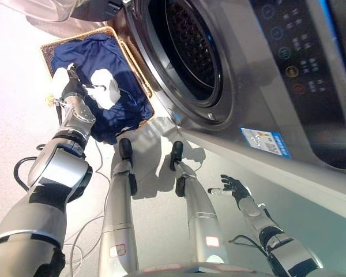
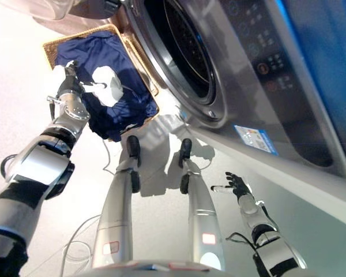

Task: Put the clothes in the basket into the washing machine.

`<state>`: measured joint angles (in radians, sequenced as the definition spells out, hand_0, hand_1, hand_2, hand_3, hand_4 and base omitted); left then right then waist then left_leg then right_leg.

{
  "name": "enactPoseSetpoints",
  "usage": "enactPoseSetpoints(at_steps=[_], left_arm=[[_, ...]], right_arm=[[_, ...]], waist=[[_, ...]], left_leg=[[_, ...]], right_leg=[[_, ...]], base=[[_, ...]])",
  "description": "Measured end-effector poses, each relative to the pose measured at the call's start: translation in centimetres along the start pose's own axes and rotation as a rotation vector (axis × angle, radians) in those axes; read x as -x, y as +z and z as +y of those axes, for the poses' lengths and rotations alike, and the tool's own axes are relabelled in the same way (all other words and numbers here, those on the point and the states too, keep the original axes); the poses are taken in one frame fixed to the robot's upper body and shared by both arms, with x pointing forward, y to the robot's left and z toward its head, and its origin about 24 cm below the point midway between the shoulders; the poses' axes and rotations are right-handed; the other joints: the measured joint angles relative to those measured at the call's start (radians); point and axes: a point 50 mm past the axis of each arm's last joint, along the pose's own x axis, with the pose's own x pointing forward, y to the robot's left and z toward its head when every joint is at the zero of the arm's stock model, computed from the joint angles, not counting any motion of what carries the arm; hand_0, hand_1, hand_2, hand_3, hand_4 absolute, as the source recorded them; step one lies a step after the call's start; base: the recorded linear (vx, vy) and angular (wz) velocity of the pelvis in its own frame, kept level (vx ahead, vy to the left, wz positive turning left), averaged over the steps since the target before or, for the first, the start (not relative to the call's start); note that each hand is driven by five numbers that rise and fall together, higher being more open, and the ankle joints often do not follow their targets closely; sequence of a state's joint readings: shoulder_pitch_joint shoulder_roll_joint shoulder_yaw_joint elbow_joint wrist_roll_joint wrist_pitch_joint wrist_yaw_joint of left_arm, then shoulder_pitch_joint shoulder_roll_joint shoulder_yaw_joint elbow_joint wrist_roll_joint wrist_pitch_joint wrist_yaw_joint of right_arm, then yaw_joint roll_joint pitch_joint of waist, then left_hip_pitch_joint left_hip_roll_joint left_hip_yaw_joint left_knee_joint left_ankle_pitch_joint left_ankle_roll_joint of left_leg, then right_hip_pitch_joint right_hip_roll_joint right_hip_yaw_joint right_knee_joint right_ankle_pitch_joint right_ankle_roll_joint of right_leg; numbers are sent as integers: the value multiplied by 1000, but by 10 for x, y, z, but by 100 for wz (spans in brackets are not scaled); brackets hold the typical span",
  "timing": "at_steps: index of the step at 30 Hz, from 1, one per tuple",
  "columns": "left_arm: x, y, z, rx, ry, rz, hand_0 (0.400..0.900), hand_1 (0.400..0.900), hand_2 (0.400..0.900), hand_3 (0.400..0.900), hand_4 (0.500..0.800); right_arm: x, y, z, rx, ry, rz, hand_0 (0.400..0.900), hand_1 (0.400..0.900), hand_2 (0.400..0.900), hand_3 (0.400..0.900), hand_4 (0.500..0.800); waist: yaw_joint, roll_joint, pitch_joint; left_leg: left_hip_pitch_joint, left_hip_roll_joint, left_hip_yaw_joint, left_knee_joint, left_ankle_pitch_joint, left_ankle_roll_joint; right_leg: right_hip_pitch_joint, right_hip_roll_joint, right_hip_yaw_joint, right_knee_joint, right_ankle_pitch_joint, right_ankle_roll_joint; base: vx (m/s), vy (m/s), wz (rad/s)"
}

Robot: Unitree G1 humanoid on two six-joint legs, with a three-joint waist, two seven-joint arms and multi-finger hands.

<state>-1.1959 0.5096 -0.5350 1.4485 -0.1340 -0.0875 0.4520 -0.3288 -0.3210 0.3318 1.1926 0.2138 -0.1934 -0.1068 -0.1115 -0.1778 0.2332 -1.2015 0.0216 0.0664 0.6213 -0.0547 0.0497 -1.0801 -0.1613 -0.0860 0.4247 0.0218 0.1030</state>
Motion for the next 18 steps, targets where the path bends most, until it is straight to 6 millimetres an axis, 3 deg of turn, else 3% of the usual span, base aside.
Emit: enactPoseSetpoints(at_steps=[5, 13, 18], left_arm=[[3, 9, -10, 39, -11, -9, 900, 900, 900, 900, 800], [2, 27, -9, 87, -8, -48, 900, 900, 900, 900, 800], [8, 38, -23, 110, -31, -71, 900, 900, 900, 900, 800]], right_arm=[[-1, 11, -4, -5, -19, -61, 900, 900, 900, 900, 800], [1, 42, -14, -8, -43, -224, 900, 900, 900, 900, 800], [2, 43, -13, -7, -43, -238, 900, 900, 900, 900, 800]], waist=[[-3, 5, -5], [-38, 7, -13], [-36, 7, -13]], left_leg=[[-64, -5, 12, 44, -11, 15], [-199, 5, 31, 131, -27, 38], [-230, 7, 52, 145, -30, 42]], right_leg=[[-76, -5, 26, 61, -12, 2], [-220, -2, 58, 143, -19, 11], [-266, -2, 82, 167, -19, 12]], base=[[-16, 5, -10], [-36, 7, -11], [-24, 8, -5]])
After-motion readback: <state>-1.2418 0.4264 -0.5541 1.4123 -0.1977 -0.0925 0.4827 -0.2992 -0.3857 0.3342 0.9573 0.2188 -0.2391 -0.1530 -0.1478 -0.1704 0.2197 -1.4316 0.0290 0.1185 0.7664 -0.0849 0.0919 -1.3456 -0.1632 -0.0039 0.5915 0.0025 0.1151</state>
